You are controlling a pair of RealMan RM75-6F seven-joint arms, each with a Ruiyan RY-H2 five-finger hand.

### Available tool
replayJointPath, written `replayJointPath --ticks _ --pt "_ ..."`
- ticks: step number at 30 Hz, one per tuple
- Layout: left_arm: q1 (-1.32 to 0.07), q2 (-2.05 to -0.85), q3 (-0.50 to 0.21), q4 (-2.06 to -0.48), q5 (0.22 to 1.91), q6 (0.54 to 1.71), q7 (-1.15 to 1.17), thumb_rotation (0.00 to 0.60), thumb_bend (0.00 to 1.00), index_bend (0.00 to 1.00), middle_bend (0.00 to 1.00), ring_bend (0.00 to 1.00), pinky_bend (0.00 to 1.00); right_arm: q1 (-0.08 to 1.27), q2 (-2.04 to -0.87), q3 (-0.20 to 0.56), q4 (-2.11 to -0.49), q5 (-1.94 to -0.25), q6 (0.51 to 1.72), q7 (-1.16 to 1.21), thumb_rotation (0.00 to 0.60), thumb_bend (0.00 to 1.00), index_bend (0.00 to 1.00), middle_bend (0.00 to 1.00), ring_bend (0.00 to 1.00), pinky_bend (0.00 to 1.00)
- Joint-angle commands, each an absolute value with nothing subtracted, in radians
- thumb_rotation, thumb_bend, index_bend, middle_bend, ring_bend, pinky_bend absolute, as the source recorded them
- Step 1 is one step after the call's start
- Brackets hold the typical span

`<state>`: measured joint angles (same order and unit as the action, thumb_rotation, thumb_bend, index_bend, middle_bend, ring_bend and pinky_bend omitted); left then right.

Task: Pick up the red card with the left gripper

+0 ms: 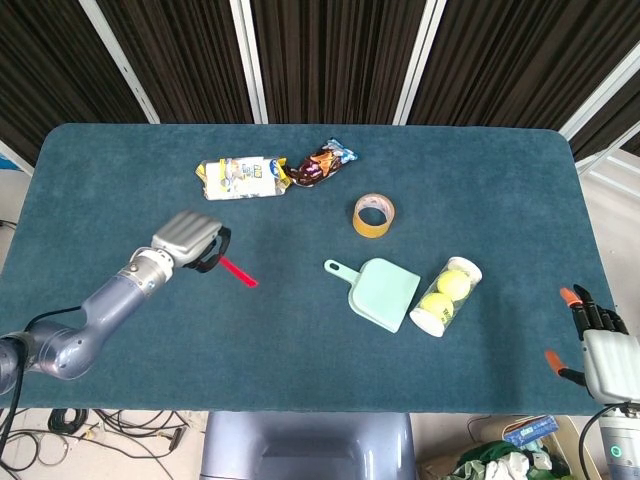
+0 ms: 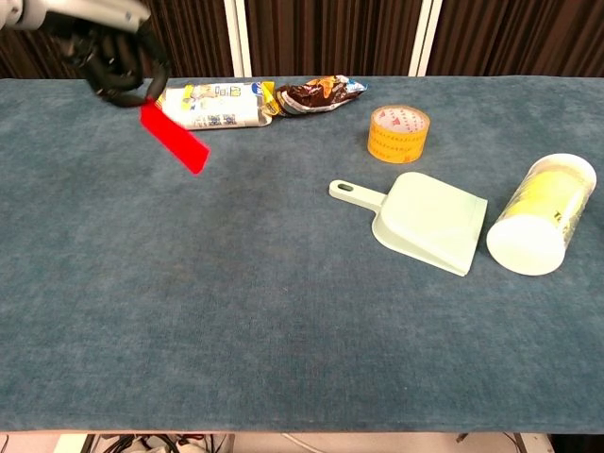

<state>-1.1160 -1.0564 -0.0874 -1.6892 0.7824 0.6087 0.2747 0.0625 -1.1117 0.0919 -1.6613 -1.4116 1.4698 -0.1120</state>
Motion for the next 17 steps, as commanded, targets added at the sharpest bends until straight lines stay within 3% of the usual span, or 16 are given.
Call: replayJointPath --ticks 1,6,17 --pt "-1.17 -1.068 -0.136 -1.697 0.748 0.621 0.279 0.6 0.61 0.65 0.86 0.85 0.89 0.063 -1.112 0.093 -1.661 -1.41 1.469 -0.112 0.6 0.15 0.13 0.06 0.18 0.19" --pt "-1.274 -1.075 -0.157 -1.701 0.622 0.633 0.343 0.6 0.61 0.66 0.86 0.85 0.89 0.064 -1.113 0.095 -1.659 -1.408 1.469 -0.113 0.6 0.15 0.13 0.06 0.18 0.19" --pt "-1.467 -1.06 -0.079 -1.735 0.311 0.703 0.541 0.6 0.61 0.66 0.86 0.85 0.89 0.066 -1.117 0.096 -1.66 -1.407 1.468 -0.119 0.6 0.16 0.13 0.06 0.18 0.19"
